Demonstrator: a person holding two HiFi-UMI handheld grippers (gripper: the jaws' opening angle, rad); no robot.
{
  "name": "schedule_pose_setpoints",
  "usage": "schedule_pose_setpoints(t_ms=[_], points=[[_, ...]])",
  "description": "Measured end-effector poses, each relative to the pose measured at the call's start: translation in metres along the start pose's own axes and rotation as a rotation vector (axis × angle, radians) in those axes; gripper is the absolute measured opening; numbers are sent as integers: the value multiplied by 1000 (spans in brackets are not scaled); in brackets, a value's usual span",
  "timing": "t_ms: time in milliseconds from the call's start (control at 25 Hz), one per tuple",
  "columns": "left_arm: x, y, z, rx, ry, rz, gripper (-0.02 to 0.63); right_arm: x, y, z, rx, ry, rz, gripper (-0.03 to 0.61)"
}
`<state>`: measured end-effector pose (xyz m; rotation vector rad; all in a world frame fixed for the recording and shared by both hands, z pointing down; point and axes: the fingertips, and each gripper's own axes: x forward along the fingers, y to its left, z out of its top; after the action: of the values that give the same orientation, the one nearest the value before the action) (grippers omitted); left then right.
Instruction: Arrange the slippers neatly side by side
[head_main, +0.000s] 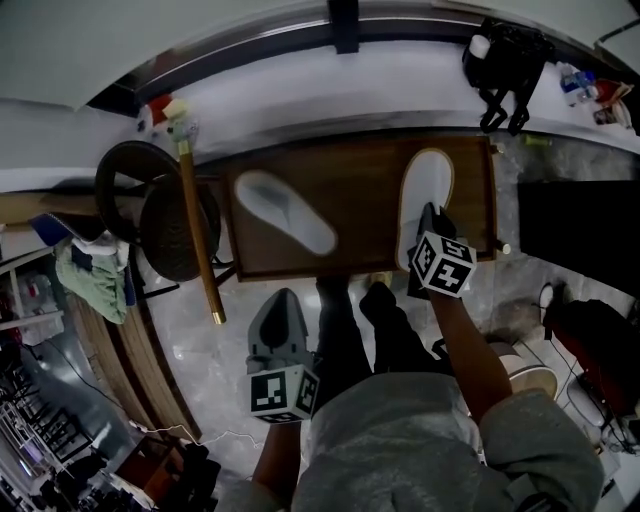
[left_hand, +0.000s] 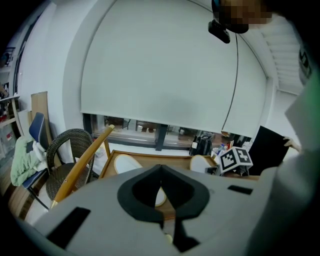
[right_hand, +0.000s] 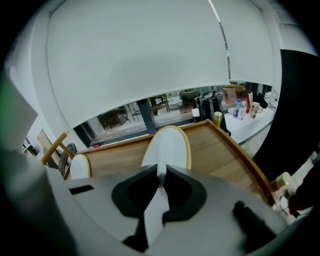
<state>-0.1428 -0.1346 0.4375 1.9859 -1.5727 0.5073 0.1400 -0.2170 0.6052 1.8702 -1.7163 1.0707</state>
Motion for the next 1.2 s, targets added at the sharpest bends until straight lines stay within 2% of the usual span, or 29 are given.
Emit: schedule_pose_setpoints(t_ms=[280,440,760,1200], points=[[-12,12,-2,-17,-11,24,15,2,62,1,-44,12,104,40],[-19,23,-4,-37,-19,45,15,10,91,-3,-73,26,135,40],[-22,46,-6,-51,-15,66,15,34,121,-15,-116,66,133,40],[-17,63,-6,-65,-4,65,15,48,132,-36,-132,141,129,41]])
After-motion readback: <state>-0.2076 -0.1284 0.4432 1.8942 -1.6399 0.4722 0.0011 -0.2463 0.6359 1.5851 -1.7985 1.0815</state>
